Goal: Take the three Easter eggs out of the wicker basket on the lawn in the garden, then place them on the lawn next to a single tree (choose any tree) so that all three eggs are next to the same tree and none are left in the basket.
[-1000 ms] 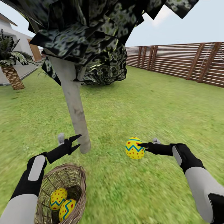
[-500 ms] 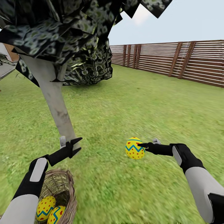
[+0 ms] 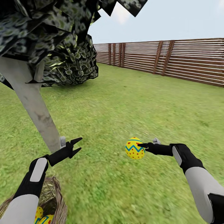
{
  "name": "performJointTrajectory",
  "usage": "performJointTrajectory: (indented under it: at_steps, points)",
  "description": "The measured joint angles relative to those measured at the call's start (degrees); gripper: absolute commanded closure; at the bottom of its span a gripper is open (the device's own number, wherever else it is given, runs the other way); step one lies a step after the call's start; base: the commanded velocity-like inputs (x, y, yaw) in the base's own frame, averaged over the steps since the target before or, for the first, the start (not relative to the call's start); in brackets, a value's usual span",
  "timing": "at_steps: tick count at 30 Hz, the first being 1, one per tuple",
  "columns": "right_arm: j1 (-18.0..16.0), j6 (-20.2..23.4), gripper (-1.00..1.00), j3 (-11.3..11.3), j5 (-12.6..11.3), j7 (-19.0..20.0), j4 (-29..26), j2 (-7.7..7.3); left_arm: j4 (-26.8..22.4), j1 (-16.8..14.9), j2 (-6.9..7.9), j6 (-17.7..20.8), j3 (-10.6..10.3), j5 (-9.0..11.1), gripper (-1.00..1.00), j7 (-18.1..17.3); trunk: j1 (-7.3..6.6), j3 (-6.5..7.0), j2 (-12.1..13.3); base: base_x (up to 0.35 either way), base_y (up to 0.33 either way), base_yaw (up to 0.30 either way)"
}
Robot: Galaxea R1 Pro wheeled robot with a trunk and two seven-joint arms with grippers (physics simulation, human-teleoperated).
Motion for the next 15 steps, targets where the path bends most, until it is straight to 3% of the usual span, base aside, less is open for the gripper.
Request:
performJointTrajectory:
  at_steps: [10, 15]
  points:
    - [0.0, 0.0, 1.00, 0.0, 0.0, 0.0, 0.0, 0.00, -0.1, 0.0, 0.00, 0.0, 0.0, 0.0, -1.00, 0.0, 0.00, -0.38, 0.0, 0.000, 0.000, -0.275]
    - [0.0, 0.0, 1.00, -0.1, -0.1, 0.1, 0.0, -0.03, -0.1, 0.0, 0.01, 0.0, 0.0, 0.0, -1.00, -0.1, 0.00, -0.45, 0.0, 0.000, 0.000, -0.040]
